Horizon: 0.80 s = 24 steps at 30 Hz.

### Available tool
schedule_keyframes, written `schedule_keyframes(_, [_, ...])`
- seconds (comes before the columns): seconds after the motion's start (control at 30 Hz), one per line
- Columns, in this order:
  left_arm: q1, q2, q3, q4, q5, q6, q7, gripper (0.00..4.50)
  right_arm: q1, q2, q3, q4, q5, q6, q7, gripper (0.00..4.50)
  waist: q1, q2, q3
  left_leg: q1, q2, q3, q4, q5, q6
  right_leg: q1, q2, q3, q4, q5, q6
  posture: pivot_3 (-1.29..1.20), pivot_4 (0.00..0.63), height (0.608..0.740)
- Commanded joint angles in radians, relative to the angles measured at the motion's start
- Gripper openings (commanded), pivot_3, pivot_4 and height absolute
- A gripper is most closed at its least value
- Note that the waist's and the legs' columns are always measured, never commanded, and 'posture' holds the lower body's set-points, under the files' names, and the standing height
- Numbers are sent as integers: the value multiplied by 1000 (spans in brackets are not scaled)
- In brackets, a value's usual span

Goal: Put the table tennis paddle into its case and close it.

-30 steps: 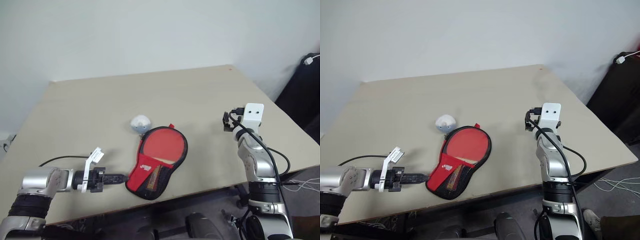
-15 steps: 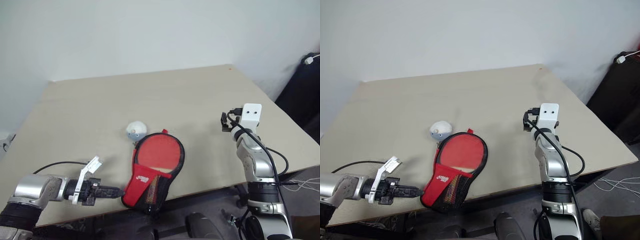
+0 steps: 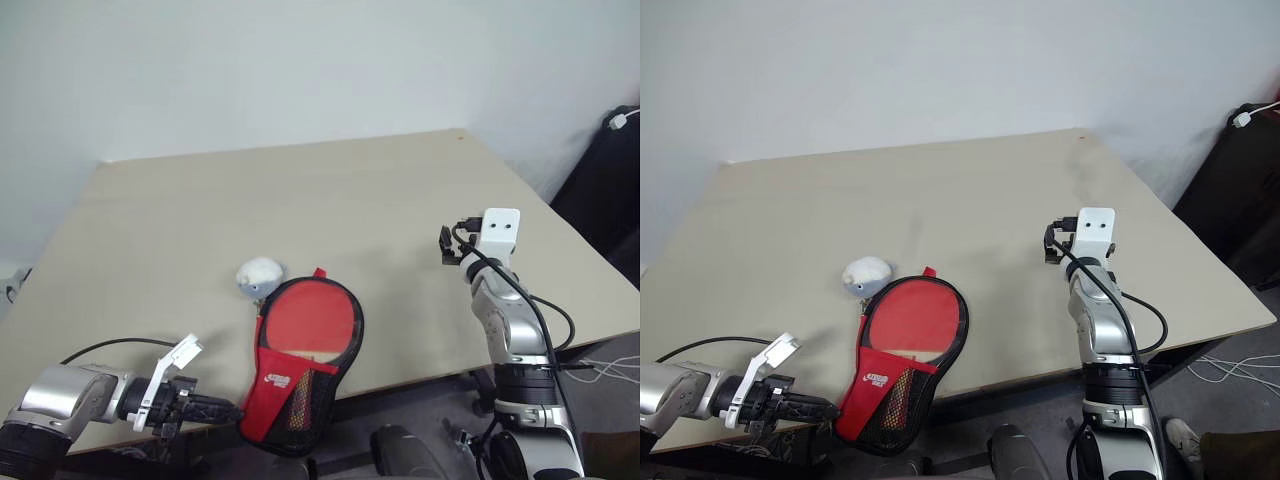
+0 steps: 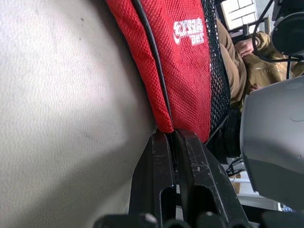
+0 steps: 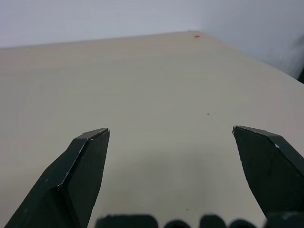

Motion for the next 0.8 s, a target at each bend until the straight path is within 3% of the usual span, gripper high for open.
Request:
schedule_keyframes(0.03, [-50,-48,71,7,-44,15,47,44,-35,-4,1,-16,-2,-27,12,4500,1,0,0,0,0,0,0,0,0,0,0,0,0,0,0,0,0,740])
schedule_keyframes(0.3, [-86,-90,118,18,-68,36,89,44,-37,-7,8,-14,-7,-27,16,4500,7,0,0,0,0,-1,7,0,0,2,0,-2,3,0,0,0,0,740])
schedule_keyframes(0.4, [-93,-96,118,30,-67,34,91,603,-34,-8,8,-19,-7,-25,16,4500,7,0,0,1,0,-1,8,0,0,2,0,-2,4,0,0,0,0,740])
schedule_keyframes(0.7, [-93,-86,98,44,-48,22,79,3159,-28,-10,9,-29,-9,-18,13,4500,7,0,0,1,0,-1,8,0,0,1,0,-2,6,0,0,0,0,740])
schedule_keyframes(0.8, [-109,-94,112,74,-43,15,84,3159,-27,-10,9,-30,-9,-17,13,4500,7,0,0,1,0,0,9,0,0,1,0,-2,8,0,-1,0,0,740])
